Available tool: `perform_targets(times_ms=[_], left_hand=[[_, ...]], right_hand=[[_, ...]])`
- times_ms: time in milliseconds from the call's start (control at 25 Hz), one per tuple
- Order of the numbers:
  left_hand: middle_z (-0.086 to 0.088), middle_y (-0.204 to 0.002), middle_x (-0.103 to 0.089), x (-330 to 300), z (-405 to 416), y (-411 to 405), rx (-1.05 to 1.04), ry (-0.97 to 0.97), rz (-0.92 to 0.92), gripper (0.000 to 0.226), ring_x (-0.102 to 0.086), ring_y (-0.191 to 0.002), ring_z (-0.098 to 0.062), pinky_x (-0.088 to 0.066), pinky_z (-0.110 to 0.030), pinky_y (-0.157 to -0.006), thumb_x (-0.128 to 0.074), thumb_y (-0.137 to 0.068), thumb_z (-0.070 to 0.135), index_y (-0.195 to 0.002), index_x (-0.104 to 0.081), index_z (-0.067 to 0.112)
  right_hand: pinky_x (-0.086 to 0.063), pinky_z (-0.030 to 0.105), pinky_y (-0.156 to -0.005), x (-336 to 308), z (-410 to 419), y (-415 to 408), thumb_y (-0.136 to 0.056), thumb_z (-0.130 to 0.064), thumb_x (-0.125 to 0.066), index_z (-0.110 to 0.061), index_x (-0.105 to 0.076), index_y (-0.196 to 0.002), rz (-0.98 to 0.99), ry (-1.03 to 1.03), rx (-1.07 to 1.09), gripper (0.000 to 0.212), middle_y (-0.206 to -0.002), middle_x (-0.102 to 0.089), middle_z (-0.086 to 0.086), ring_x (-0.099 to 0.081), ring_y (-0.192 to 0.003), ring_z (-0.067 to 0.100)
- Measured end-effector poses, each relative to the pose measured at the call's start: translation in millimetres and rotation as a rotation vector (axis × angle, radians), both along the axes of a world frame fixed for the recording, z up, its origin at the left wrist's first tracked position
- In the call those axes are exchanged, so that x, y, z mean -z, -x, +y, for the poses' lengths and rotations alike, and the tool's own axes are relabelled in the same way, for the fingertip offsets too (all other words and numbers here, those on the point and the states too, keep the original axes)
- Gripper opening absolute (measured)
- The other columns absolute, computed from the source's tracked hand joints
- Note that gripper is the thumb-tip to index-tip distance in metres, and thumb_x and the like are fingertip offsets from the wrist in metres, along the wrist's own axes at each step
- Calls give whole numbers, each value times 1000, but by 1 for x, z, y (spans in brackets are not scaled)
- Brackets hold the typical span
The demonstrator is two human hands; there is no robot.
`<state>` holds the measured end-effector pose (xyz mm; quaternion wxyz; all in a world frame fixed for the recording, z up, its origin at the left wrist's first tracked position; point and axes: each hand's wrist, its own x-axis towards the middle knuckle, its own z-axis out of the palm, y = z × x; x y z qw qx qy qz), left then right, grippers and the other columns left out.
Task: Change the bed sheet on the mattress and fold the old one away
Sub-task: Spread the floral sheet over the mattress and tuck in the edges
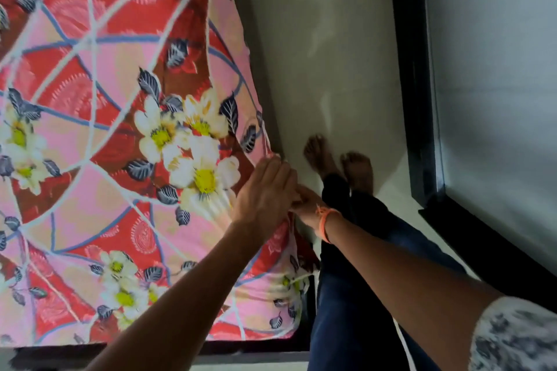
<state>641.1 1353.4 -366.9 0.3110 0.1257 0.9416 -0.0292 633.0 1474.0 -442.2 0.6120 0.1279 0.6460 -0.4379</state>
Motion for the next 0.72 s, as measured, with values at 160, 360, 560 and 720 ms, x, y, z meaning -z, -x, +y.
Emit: perform_targets(times_ms=[160,360,560,720], left_hand=[[-19,-106,-67,7,11,-8,-75,46,55,33,-62,-106,-37,-38,-46,-107,-40,-90,7,-105,-69,3],[-21,-137,-53,-5,55,-51,23,115,-143,52,-44,-133,-38,-24,-48,-118,-28,-92,14,-135,-54,-1],[-17,-141,-49,8,62,-53,141,331,-285,53,-39,-134,-33,-23,-43,-115,-46,-101,38,-143,-44,6],[-6,-123,-63,24,70,-46,232,397,-314,35,-53,-119,-28,-33,-41,-102,-43,-101,38,-125,-59,19]], right_hand=[[-53,38,-74,10,15,-14,-89,-3,-63,-17,-53,-67,-82,-113,139,28,-65,-55,3,-57,-70,20],[-42,17,-54,-7,46,-33,-94,-13,-58,-2,-61,-78,49,-212,114,20,-59,-65,0,-55,-56,8],[-38,28,-71,7,6,-29,-92,-8,-52,-6,-64,-69,219,-202,-75,26,-82,-65,18,-58,-79,22],[-41,29,-66,31,30,-60,-83,0,-56,-6,-68,-77,393,-397,-102,15,-77,-61,6,-55,-74,21]])
